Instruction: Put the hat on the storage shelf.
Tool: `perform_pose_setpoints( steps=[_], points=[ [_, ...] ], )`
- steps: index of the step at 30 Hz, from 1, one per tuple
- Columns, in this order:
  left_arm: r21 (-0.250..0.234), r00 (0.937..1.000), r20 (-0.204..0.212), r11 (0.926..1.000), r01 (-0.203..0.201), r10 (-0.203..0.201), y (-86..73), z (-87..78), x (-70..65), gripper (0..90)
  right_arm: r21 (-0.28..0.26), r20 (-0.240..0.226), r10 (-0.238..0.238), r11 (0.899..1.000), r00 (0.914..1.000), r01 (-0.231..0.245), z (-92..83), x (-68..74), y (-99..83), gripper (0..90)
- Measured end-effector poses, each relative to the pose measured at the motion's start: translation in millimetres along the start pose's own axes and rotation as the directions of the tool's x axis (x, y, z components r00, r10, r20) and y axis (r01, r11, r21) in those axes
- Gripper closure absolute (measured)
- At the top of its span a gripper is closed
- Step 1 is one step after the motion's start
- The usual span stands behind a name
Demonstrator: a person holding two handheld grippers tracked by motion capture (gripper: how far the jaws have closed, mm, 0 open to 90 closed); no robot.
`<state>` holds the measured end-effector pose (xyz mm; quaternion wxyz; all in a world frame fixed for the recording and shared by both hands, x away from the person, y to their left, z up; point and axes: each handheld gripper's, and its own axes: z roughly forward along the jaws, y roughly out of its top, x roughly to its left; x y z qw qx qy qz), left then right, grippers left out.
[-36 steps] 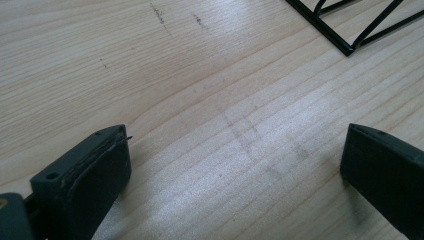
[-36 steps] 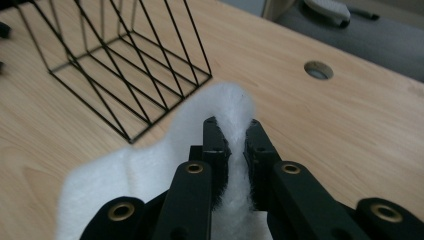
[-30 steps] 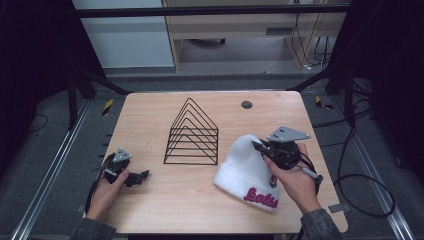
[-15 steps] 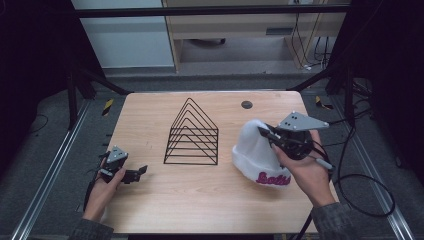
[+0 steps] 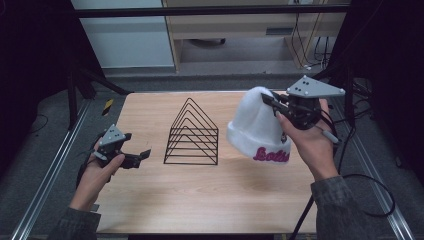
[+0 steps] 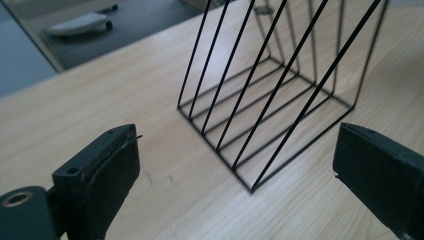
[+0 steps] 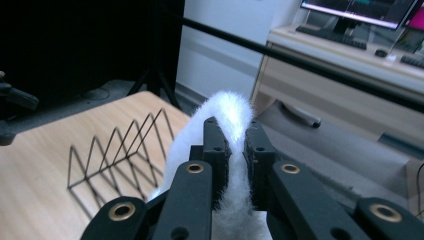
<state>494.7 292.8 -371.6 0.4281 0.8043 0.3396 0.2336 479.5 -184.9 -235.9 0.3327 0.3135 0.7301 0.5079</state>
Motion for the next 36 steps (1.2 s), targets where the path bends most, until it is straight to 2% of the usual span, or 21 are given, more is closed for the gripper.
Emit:
perform_pose_setpoints(
  steps=[1, 2, 3, 6, 10, 12, 14, 20, 25, 31, 34, 36],
  points=[
    [-0.005, 0.9999, 0.006, 0.9999, -0.014, 0.014, 9.2, -2.0, -1.5, 4.2, -0.005, 0.003, -0.006, 1.000, 1.0000, 0.006, 1.8, -0.4, 5.5, 83.7],
    [-0.005, 0.9999, 0.006, 0.9999, -0.014, 0.014, 9.2, -2.0, -1.5, 4.2, -0.011, 0.007, -0.010, 1.000, 0.9999, 0.010, 3.5, -0.8, 10.8, 83.7],
    [-0.017, 0.9995, 0.014, 0.9994, -0.030, 0.030, 24.2, -5.0, -4.2, 4.2, -0.016, 0.010, -0.012, 1.000, 0.9999, 0.013, 5.5, -1.1, 15.9, 83.7],
    [-0.019, 0.9976, 0.023, 0.9977, -0.065, 0.065, 44.7, -7.1, -8.1, 4.3, -0.031, 0.017, -0.016, 0.999, 0.9997, 0.016, 11.4, -1.6, 28.9, 83.8],
    [-0.002, 0.9934, 0.018, 0.9936, -0.113, 0.113, 66.2, -4.3, -15.9, 4.5, -0.052, 0.023, -0.012, 0.999, 0.9997, 0.013, 21.1, -1.1, 46.2, 83.8],
    [-0.002, 0.9927, 0.020, 0.9929, -0.119, 0.119, 69.1, -3.8, -17.1, 4.7, -0.060, 0.022, -0.012, 0.998, 0.9997, 0.014, 23.7, -0.2, 50.7, 83.8],
    [-0.016, 0.9921, 0.043, 0.9929, -0.117, 0.118, 78.3, -1.6, -20.5, 5.0, -0.076, 0.016, -0.014, 0.997, 0.9998, 0.015, 28.6, 2.8, 59.3, 83.8],
    [-0.038, 0.9917, 0.066, 0.9934, -0.108, 0.110, 91.9, 5.3, -26.6, 6.9, -0.100, 0.003, -0.032, 0.994, 0.9995, 0.032, 40.3, 11.6, 82.9, 83.8],
    [-0.068, 0.9928, 0.079, 0.9941, -0.085, 0.090, 96.3, 8.1, -28.3, 10.5, -0.126, -0.021, -0.036, 0.991, 0.9991, 0.033, 52.1, 20.0, 101.2, 83.8],
    [-0.083, 0.9947, 0.082, 0.9949, -0.056, 0.063, 98.6, 10.7, -27.4, 14.2, -0.130, -0.064, -0.050, 0.991, 0.9967, 0.041, 69.0, 34.1, 113.0, 83.8],
    [-0.086, 0.9941, 0.085, 0.9944, -0.061, 0.068, 101.3, 11.6, -27.0, 15.0, -0.138, -0.088, -0.059, 0.989, 0.9943, 0.046, 76.5, 41.9, 117.8, 83.8],
    [-0.095, 0.9949, 0.083, 0.9942, -0.050, 0.058, 103.4, 13.8, -26.5, 16.1, -0.141, -0.105, -0.066, 0.989, 0.9922, 0.051, 81.2, 46.6, 121.2, 83.8]
  ],
)
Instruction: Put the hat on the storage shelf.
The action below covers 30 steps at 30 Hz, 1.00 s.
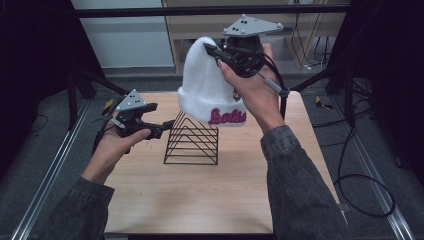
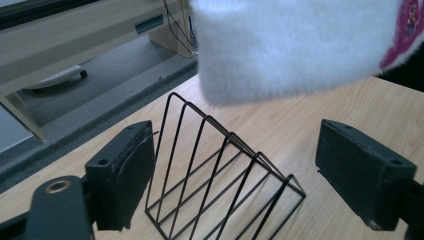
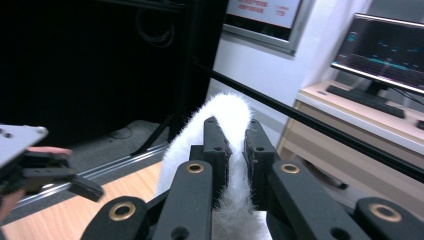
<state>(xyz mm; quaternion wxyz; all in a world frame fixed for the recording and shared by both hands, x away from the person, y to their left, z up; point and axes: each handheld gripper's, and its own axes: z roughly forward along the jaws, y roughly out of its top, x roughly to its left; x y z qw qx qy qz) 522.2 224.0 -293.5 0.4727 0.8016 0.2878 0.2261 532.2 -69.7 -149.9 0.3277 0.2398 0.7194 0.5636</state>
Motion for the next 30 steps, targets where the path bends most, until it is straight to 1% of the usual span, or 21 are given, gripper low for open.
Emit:
perform_pose_setpoints(
  steps=[2, 3, 4, 5, 6, 8, 11, 13, 16, 17, 18, 19, 20, 21, 22, 23, 25, 27, 30],
  points=[
    [-0.001, 1.0000, -0.004, 1.0000, 0.000, 0.000, 1.1, 0.9, 0.9, 17.0, -0.002, -0.020, 0.000, 1.000, 0.9998, 0.000, 4.5, 4.3, 2.8, 83.8],
    [-0.015, 0.9999, -0.005, 0.9998, 0.009, -0.009, 3.3, 2.9, 1.6, 17.9, -0.003, -0.028, 0.000, 1.000, 0.9996, 0.000, 6.7, 6.7, 4.1, 83.8],
    [-0.019, 1.0000, -0.001, 0.9998, 0.007, -0.007, 4.6, 3.5, 2.0, 20.1, -0.005, -0.038, -0.002, 1.000, 0.9993, 0.002, 8.5, 9.0, 5.3, 83.8],
    [-0.019, 1.0000, -0.001, 0.9998, 0.007, -0.007, 4.6, 3.5, 2.0, 21.5, -0.005, -0.038, -0.002, 1.000, 0.9993, 0.002, 8.5, 9.0, 5.3, 83.8],
    [-0.021, 1.0000, -0.002, 0.9998, 0.005, -0.005, 5.3, 3.9, 2.0, 21.5, -0.008, -0.048, -0.004, 1.000, 0.9989, 0.003, 10.6, 11.6, 6.5, 83.8],
    [-0.019, 0.9999, -0.011, 0.9998, -0.004, 0.004, 6.4, 5.3, 3.4, 25.3, -0.008, -0.071, -0.009, 1.000, 0.9975, 0.009, 14.9, 16.5, 7.7, 83.8],
    [-0.024, 0.9998, -0.012, 0.9996, 0.013, -0.013, 6.1, 6.4, 5.8, 30.1, -0.005, -0.101, -0.007, 1.000, 0.9949, 0.006, 19.4, 22.5, 7.8, 83.8],
    [-0.023, 0.9997, -0.014, 0.9996, 0.019, -0.019, 5.5, 7.2, 7.7, 32.4, -0.007, -0.117, -0.017, 1.000, 0.9929, 0.017, 22.4, 26.6, 7.6, 83.7],
    [-0.020, 0.9995, -0.021, 0.9995, 0.025, -0.025, 5.1, 7.4, 9.8, 44.0, -0.004, -0.136, -0.026, 1.000, 0.9903, 0.026, 25.6, 30.3, 6.9, 83.8],
    [-0.018, 0.9996, -0.023, 0.9997, 0.015, -0.016, 5.1, 6.2, 11.2, 50.9, -0.004, -0.141, -0.026, 1.000, 0.9897, 0.026, 26.5, 31.1, 6.4, 83.7],
    [-0.017, 0.9995, -0.027, 0.9998, 0.014, -0.014, 5.1, 5.0, 12.2, 57.4, -0.007, -0.145, -0.026, 1.000, 0.9890, 0.026, 27.5, 31.6, 5.6, 83.7],
    [-0.020, 0.9995, -0.023, 0.9996, 0.019, -0.020, 4.9, 4.7, 12.2, 61.8, -0.008, -0.147, -0.026, 1.000, 0.9888, 0.025, 28.5, 31.7, 4.4, 83.8],
    [-0.015, 0.9997, -0.025, 0.9999, 0.009, -0.010, 4.7, 4.2, 12.0, 66.2, -0.005, -0.146, -0.028, 1.000, 0.9889, 0.028, 29.6, 31.3, 3.1, 83.8],
    [0.000, 0.9992, -0.039, 0.9999, -0.011, 0.011, 4.2, 3.5, 11.0, 69.0, -0.001, -0.144, -0.029, 1.000, 0.9891, 0.029, 30.7, 30.6, 2.0, 83.7],
    [0.008, 0.9987, -0.046, 0.9997, -0.022, 0.023, 3.8, 3.1, 10.2, 70.3, 0.007, -0.138, -0.031, 0.999, 0.9899, 0.033, 32.5, 28.8, 0.1, 83.7],
    [0.009, 0.9985, -0.048, 0.9997, -0.024, 0.025, 3.5, 2.8, 9.5, 71.8, 0.013, -0.135, -0.028, 0.999, 0.9905, 0.030, 33.9, 26.4, -1.7, 83.8],
    [0.004, 0.9981, -0.060, 0.9999, -0.017, 0.017, 2.7, 0.9, 9.2, 73.7, 0.018, -0.128, -0.013, 1.000, 0.9918, 0.015, 36.7, 22.2, -5.4, 83.7],
    [0.003, 0.9981, -0.060, 0.9999, -0.010, 0.010, 2.4, 0.8, 9.4, 74.6, 0.021, -0.122, -0.008, 1.000, 0.9924, 0.011, 38.1, 20.2, -7.1, 83.8],
    [0.011, 0.9968, -0.080, 0.9999, -0.004, 0.005, 1.4, 1.1, 8.7, 75.5, 0.036, -0.114, 0.005, 0.999, 0.9935, -0.001, 43.8, 15.0, -14.1, 83.7]
  ],
)
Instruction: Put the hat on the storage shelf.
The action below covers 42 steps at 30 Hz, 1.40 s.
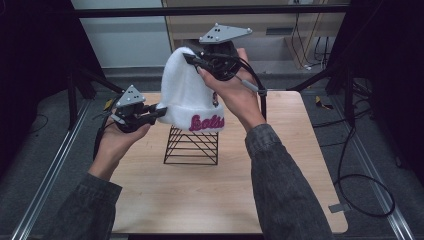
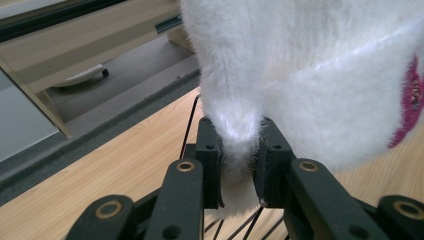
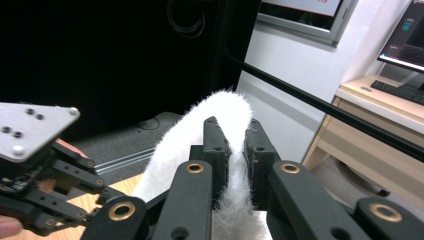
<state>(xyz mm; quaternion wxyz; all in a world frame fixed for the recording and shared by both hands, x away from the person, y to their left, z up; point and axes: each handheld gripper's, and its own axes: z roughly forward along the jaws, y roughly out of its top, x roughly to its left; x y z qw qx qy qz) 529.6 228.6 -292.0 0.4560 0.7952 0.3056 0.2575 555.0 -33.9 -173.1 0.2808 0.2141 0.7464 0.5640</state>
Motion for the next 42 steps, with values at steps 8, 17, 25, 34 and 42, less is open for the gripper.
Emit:
perform_pose_setpoints(
  steps=[8, 17, 25, 34, 42],
  points=[
    [0.014, 0.9995, -0.021, 0.9996, -0.025, 0.025, -2.5, 0.9, -2.4, 76.0, 0.016, 0.007, 0.032, 0.999, 0.9995, -0.032, 5.7, -8.3, -15.1, 83.6],
    [0.011, 0.9988, -0.047, 0.9999, -0.010, 0.011, -10.3, 7.5, 4.6, 76.3, 0.033, 0.010, 0.057, 0.998, 0.9983, -0.058, 9.9, -17.7, -28.8, 83.6],
    [0.020, 0.9978, -0.066, 0.9998, -0.003, 0.004, -18.1, 14.4, 8.3, 76.3, 0.056, 0.007, 0.050, 0.997, 0.9987, -0.051, 17.2, -18.2, -36.0, 83.6],
    [0.027, 0.9963, -0.085, 0.9996, -0.007, 0.010, -25.4, 21.6, 9.2, 76.4, 0.062, 0.001, 0.053, 0.997, 0.9986, -0.053, 22.4, -17.6, -42.6, 83.6],
    [0.025, 0.9972, -0.074, 0.9996, 0.011, -0.009, -38.6, 18.9, 7.4, 76.5, 0.069, -0.016, 0.035, 0.997, 0.9992, -0.034, 19.2, -10.0, -49.1, 83.5]
  ],
)
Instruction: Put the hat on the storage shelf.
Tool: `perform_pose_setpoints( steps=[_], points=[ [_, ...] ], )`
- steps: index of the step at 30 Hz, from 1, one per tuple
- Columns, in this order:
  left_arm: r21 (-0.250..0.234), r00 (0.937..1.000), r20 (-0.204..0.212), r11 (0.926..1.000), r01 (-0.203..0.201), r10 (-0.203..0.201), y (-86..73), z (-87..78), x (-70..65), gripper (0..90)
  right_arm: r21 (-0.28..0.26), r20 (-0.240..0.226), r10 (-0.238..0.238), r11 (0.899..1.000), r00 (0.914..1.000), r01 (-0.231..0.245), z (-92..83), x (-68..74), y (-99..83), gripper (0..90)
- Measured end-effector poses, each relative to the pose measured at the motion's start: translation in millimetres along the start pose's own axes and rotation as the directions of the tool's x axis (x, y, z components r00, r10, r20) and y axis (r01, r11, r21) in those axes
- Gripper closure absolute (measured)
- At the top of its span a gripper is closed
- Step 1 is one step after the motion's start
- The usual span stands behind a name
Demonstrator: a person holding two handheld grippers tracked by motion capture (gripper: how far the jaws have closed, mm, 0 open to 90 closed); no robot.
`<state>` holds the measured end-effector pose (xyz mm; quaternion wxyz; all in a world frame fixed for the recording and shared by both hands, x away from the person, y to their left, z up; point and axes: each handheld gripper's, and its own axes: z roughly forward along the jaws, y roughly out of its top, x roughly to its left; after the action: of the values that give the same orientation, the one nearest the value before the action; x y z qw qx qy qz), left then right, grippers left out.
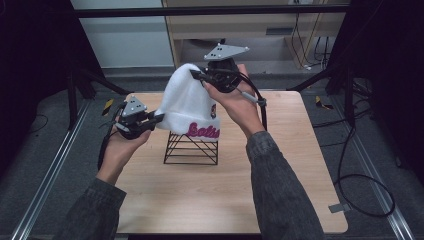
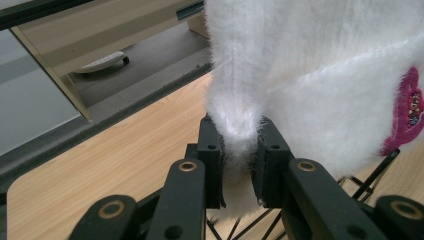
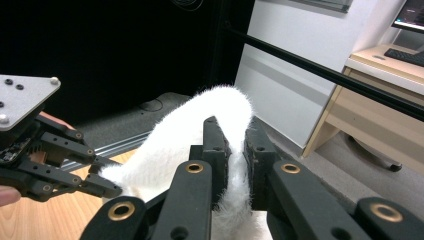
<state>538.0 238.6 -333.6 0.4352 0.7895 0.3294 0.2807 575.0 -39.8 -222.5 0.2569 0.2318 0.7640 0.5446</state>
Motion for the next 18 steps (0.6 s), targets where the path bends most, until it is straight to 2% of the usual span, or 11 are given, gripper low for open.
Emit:
perform_pose_setpoints(
  steps=[2, 5, 7, 18],
  points=[
    [0.001, 0.9998, -0.007, 0.9998, -0.019, 0.019, -2.6, 0.5, 0.3, 76.5, 0.003, -0.006, -0.004, 1.000, 1.0000, 0.004, 0.1, 2.5, -1.1, 83.5],
    [0.009, 0.9999, -0.005, 0.9998, -0.016, 0.016, -6.0, 2.3, 0.7, 76.5, 0.010, -0.010, -0.014, 1.000, 0.9998, 0.014, 1.7, 6.7, -2.3, 83.4],
    [0.016, 1.0000, 0.003, 0.9999, 0.001, -0.001, -9.9, 2.7, 0.7, 76.5, 0.018, -0.012, -0.020, 1.000, 0.9997, 0.020, 3.6, 9.6, -3.7, 83.4],
    [0.033, 0.9999, 0.014, 0.9994, 0.005, -0.005, -26.7, -1.7, 2.0, 76.5, 0.046, -0.041, -0.031, 0.998, 0.9987, 0.033, 8.0, 23.3, -7.3, 83.3]
  ],
)
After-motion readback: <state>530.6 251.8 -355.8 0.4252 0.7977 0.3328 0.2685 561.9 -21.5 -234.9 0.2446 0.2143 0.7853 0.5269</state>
